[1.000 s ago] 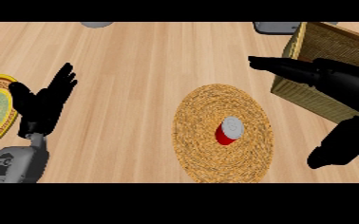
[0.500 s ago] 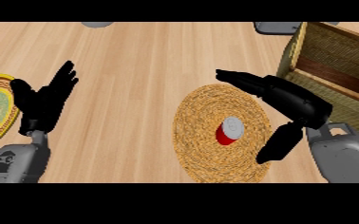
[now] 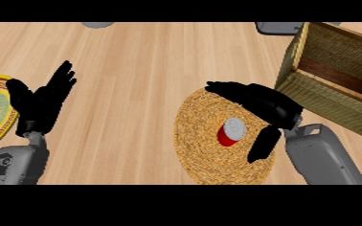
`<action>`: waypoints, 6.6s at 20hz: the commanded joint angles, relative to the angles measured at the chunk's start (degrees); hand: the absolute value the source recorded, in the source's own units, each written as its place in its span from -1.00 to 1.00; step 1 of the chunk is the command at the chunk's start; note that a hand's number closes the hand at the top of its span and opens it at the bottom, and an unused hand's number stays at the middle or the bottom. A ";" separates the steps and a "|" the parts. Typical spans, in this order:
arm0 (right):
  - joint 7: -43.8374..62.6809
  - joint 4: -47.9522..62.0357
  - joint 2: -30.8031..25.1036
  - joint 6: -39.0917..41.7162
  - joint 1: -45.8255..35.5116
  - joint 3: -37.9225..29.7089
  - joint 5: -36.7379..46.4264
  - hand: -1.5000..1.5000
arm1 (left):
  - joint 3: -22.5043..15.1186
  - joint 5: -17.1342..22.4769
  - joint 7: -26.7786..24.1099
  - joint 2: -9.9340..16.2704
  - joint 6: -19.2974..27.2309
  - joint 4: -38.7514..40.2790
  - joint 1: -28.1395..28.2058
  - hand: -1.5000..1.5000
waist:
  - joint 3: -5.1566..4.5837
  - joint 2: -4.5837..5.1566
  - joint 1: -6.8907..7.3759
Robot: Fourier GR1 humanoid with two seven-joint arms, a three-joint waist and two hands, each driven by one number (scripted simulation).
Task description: Pick the can from the placemat and place it in the basket
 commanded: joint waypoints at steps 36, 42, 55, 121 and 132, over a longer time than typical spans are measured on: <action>-22.61 9.50 2.11 -7.81 6.31 3.42 25.22 1.00 | 4.62 -5.08 3.00 -4.22 -3.72 -4.83 1.72 0.00 | 0.01 -0.04 0.03; -22.23 9.15 4.51 -8.73 7.37 4.79 28.17 1.00 | 6.00 -4.85 2.97 -3.83 -4.64 0.04 -2.65 0.00 | -0.01 -0.01 -0.16; 26.74 -5.57 17.22 -21.77 20.10 7.80 24.95 1.00 | 7.01 -4.36 1.04 -3.65 -5.17 -2.04 1.91 0.00 | -0.04 -1.06 -1.31; 51.16 -2.54 -0.86 -38.52 -22.34 -34.15 27.17 -1.00 | 6.28 -7.28 -2.71 -6.62 -4.20 4.34 -1.72 0.00 | -0.04 0.09 -0.07; 38.31 5.07 -4.74 -46.50 -19.52 -38.16 18.89 -1.00 | 6.54 -5.42 0.44 -5.36 -7.07 -3.67 3.04 0.00 | -0.01 -0.06 0.24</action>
